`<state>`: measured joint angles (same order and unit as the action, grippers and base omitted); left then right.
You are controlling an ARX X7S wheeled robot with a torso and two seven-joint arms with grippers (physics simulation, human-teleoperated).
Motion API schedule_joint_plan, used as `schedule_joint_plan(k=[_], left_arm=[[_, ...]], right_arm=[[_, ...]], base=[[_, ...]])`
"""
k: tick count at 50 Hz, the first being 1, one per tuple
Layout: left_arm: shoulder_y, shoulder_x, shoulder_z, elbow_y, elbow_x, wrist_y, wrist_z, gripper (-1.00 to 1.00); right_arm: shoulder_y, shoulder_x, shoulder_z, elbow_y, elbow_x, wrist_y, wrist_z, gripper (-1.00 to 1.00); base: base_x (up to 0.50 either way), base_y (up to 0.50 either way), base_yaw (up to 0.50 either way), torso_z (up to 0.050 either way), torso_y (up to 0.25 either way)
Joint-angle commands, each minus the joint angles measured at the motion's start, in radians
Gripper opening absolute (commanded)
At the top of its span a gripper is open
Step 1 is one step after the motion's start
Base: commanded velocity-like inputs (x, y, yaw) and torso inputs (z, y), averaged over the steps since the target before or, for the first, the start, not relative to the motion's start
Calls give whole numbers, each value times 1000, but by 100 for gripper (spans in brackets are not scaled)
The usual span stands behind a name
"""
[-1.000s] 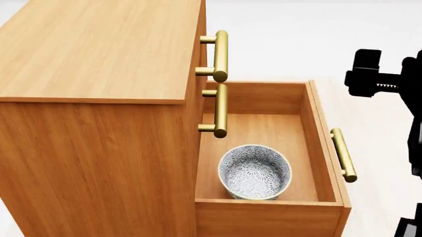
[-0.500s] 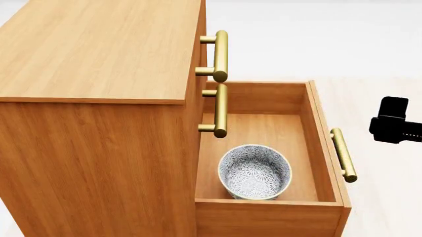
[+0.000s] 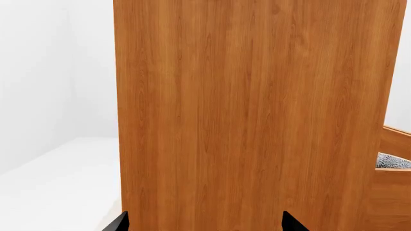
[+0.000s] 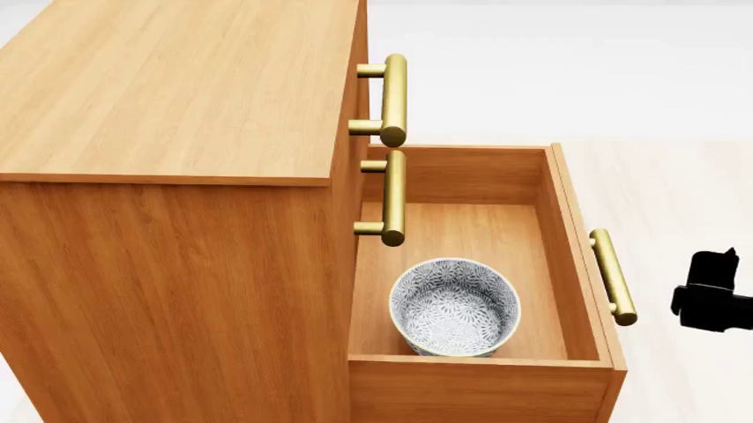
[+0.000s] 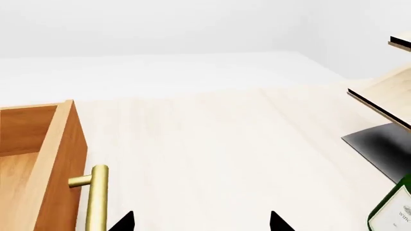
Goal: Put the bowl in the bottom drawer of the cabinet and close it.
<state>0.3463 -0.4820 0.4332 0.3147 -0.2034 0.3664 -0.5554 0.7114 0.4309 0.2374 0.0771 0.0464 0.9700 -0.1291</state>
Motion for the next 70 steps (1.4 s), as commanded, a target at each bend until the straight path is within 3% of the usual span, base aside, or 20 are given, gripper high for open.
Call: schedule_joint_plan(k=[1,8,21,33,34,37,40,57,70], left_arm=[[-3,6,3,-25,4,20,2,100],[3,-7,0,23,-1,-17,-10,100],[0,8,7,-43,12,41,1,100],[-1,-4,7,-12,-14,11,0,100],[0,-18,7,33,11,-58,-18,100],[5,-17,2,32,-64,-8,5,100],[0,6,8,-44,-9,49,13,100],[4,-16,6,28,-16,-10,-2,100],[-2,2,13,-39,-6,44,10,100]], right_arm=[[-70,-11,22,10,0,-45,11,100],[-94,-20,27,25,1,-67,16,100],[-136,-32,38,101,-3,-134,31,100],[-140,-38,31,136,-6,-159,37,100],[-141,-39,31,138,-6,-160,39,100],[-143,-40,31,145,-5,-168,38,100],[-144,-42,26,145,-6,-171,38,100],[-127,-53,-4,226,-13,-218,41,100],[-113,-71,-40,250,-17,-232,36,100]], base=[[0,0,0,0,0],[0,0,0,0,0],[0,0,0,0,0],[0,0,0,0,0],[0,0,0,0,0],[0,0,0,0,0],[0,0,0,0,0],[0,0,0,0,0],[0,0,0,0,0]])
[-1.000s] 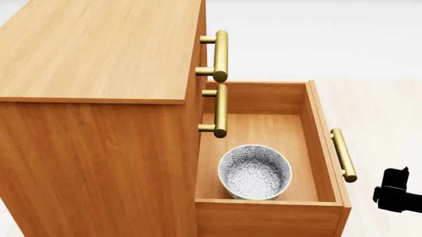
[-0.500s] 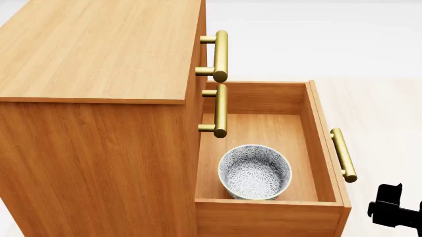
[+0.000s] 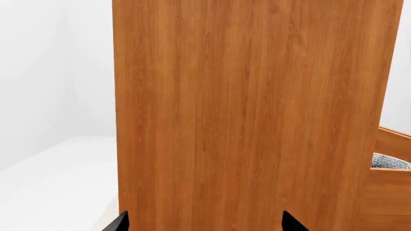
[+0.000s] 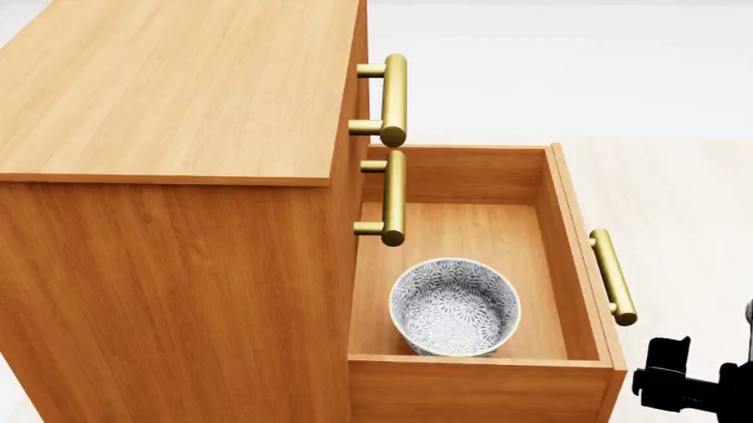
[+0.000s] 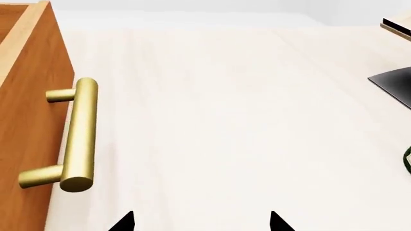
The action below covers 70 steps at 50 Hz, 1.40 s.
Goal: Put the bowl in the bottom drawer of the cabinet and close it.
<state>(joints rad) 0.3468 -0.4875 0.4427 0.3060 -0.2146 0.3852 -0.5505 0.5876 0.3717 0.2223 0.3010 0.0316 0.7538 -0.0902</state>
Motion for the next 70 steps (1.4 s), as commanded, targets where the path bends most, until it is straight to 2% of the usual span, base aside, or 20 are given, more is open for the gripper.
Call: schedule_joint_plan(k=[1,6,15,19,37,42,46,49,65,67,70], left_arm=[[1,-2,1,2,0,0,-2,100],[5,-13,-3,41,-8,-27,-10,100],[-2,6,2,-29,-5,30,4,100],[6,-14,-3,39,-13,-21,-12,100],[7,-17,-4,49,-14,-27,-17,100],[-2,1,2,-19,-4,22,-2,100],[0,-13,-1,30,-10,-19,-14,100],[-6,1,3,-23,-5,23,-2,100],[-8,6,7,-38,-5,36,1,100],[-2,-13,2,26,-12,-14,-14,100],[-8,4,7,-34,-5,32,-1,100]], right_arm=[[14,-13,-26,35,-2,-21,-4,100],[22,-18,-37,45,-3,-26,-5,100],[22,-35,-61,56,-4,-36,-10,100],[23,-40,-66,52,-3,-32,-12,100],[5,-53,-82,27,7,-23,-22,100],[7,-58,-87,19,11,-21,-26,100],[9,-61,-89,15,13,-20,-26,100],[11,-62,-89,11,15,-14,-25,100],[21,-82,-105,22,22,-22,-26,100],[22,-84,-107,22,23,-22,-25,100],[24,-86,-113,22,23,-21,-27,100]], base=[[0,0,0,0,0],[0,0,0,0,0],[0,0,0,0,0],[0,0,0,0,0],[0,0,0,0,0],[0,0,0,0,0],[0,0,0,0,0],[0,0,0,0,0],[0,0,0,0,0],[0,0,0,0,0],[0,0,0,0,0]])
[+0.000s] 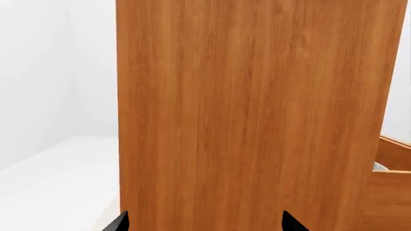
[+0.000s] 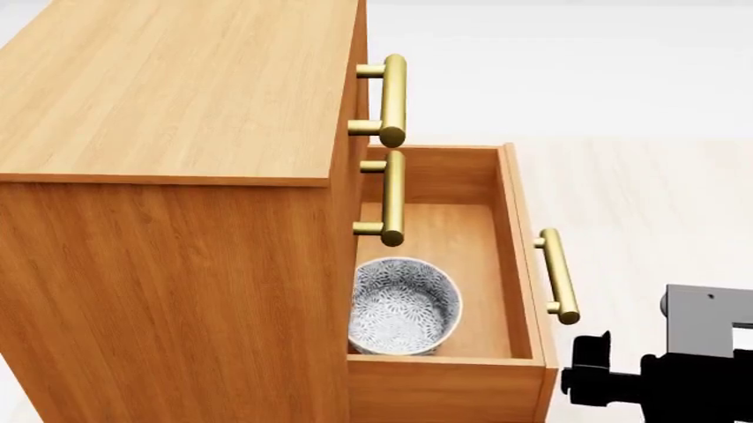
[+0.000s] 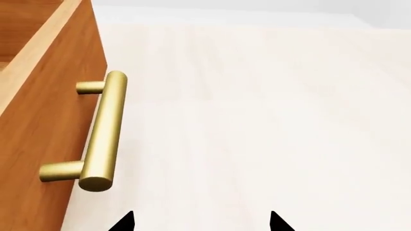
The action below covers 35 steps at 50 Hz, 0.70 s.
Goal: Put the bowl in the bottom drawer of the cabinet and close it.
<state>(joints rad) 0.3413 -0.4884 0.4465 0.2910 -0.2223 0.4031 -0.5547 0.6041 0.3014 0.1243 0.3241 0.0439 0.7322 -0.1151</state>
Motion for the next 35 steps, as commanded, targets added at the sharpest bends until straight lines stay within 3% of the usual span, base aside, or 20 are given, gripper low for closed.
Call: schedule_joint_plan(k=[1,27,35], left_arm=[[2,-7,0,19,-4,-14,-4,100],[11,-20,-2,58,-9,-38,-17,100],[1,-3,4,-9,-3,13,-2,100]], right_arm=[[7,-17,-16,-6,11,4,-2,100],[11,-48,-56,12,18,-9,-7,100],[16,-54,-67,20,18,-16,-5,100]], base=[[0,0,0,0,0],[0,0,0,0,0],[0,0,0,0,0]])
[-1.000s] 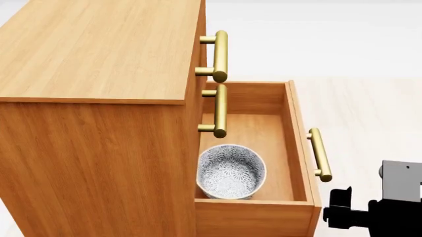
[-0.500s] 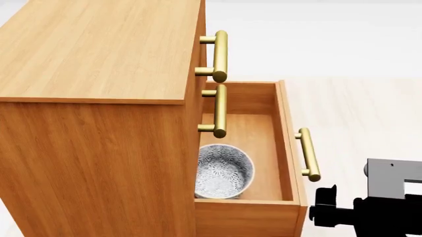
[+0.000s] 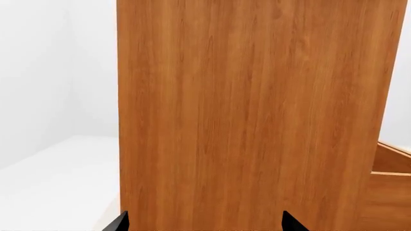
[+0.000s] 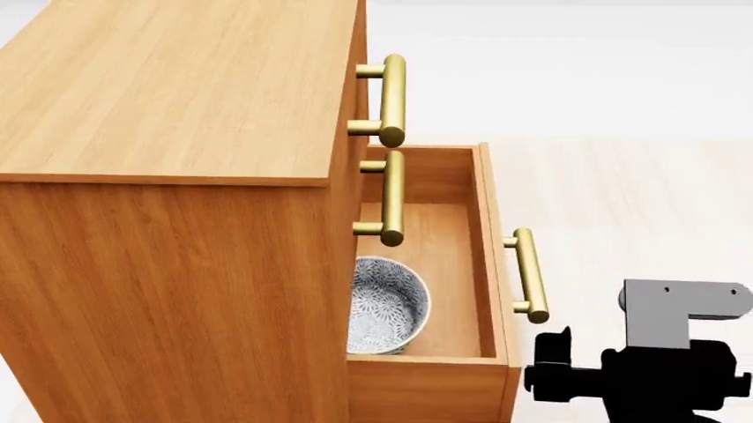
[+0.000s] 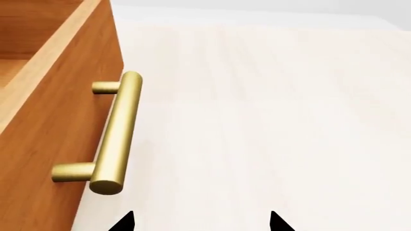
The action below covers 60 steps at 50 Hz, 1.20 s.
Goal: Put the bowl in the bottom drawer of the cabinet and close it.
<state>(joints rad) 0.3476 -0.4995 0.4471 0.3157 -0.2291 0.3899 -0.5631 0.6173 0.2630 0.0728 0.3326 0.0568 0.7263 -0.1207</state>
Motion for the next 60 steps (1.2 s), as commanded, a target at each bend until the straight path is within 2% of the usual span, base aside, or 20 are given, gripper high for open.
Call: schedule_joint_plan(k=[1,60], left_arm=[[-3,-2,1,2,-1,-3,-1,100],[-4,-10,5,16,-13,-5,-5,100]], right_arm=[[4,-17,-16,19,5,-14,1,100],[22,-106,-112,64,29,-50,-6,100]], base=[[0,0,0,0,0],[0,0,0,0,0]])
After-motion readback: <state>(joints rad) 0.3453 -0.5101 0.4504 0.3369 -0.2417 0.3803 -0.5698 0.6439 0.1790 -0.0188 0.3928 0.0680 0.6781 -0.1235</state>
